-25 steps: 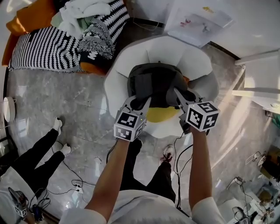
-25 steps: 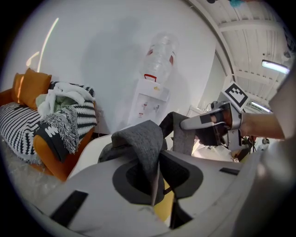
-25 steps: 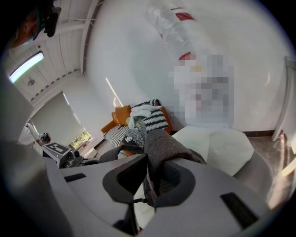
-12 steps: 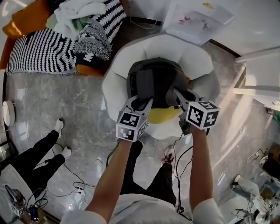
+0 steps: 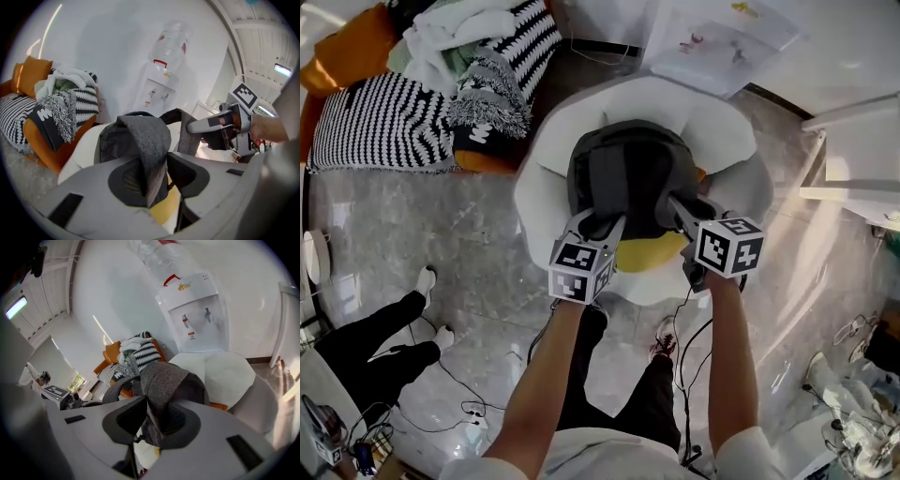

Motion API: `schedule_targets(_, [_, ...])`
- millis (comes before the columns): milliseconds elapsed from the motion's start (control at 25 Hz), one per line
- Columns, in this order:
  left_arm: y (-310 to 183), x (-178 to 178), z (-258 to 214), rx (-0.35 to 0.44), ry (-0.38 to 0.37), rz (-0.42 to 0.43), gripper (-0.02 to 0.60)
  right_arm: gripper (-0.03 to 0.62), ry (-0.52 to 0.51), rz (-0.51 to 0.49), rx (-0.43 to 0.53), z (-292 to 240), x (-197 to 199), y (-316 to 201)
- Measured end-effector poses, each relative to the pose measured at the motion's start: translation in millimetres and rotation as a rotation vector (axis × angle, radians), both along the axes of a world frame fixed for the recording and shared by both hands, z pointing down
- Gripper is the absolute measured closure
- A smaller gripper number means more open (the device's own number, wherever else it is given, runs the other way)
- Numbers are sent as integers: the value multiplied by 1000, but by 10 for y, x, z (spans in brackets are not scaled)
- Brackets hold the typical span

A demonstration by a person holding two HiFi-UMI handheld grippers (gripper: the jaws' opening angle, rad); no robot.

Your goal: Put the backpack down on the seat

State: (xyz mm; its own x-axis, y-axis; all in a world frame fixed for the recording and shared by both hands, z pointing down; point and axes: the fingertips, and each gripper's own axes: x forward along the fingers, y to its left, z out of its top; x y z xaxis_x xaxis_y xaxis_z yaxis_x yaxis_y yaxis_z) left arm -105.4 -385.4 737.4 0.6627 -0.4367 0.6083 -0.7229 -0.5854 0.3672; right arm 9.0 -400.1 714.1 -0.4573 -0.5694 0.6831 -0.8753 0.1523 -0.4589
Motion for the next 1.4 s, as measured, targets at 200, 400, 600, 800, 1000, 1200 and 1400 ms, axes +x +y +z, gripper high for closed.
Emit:
schedule_targets(200, [-32, -53, 136, -32, -28, 1, 423, 530, 6, 0, -7, 104, -20, -31])
schedule_targets(400, [-75, -161, 242, -52, -53, 3, 422, 520, 25, 0, -27, 229, -18, -26])
schedule_targets(600, [-96, -264, 328, -92, -66, -11, 416, 507, 49, 4, -70, 348, 17, 52])
schedule_targets(800, [-80, -325, 340, -100, -75, -18, 416, 474, 85, 15, -97, 425, 82, 110])
schedule_targets(1000, [-30, -379, 387, -113, -100, -21, 416, 453, 113, 25, -114, 462, 151, 174])
schedule_targets(1200, [-13, -439, 355, -109, -128, -25, 416, 444, 98, 80, -137, 461, 317, 306])
schedule_targets(1400, [62, -497, 317, -105, -150, -35, 416, 444, 103, 98, -124, 408, 415, 350])
